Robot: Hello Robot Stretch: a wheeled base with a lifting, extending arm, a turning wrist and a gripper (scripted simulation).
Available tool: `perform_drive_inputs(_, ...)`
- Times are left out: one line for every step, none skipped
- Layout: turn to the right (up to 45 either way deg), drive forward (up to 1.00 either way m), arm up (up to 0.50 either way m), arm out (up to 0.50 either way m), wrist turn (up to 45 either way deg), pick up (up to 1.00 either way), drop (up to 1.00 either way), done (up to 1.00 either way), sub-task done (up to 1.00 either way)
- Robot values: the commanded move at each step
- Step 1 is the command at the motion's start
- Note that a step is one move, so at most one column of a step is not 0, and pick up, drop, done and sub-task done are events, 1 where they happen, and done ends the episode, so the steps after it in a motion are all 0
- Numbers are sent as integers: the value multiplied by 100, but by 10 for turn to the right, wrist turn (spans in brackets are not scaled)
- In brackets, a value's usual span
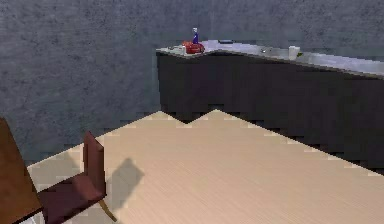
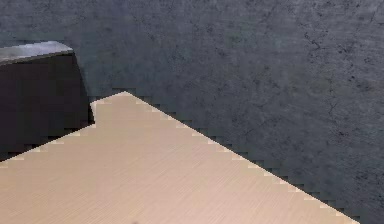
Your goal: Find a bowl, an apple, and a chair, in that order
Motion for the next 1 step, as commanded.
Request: perform_drive_inputs(-30, 0, 0, 0, 0, 0, 0, 0, 0)
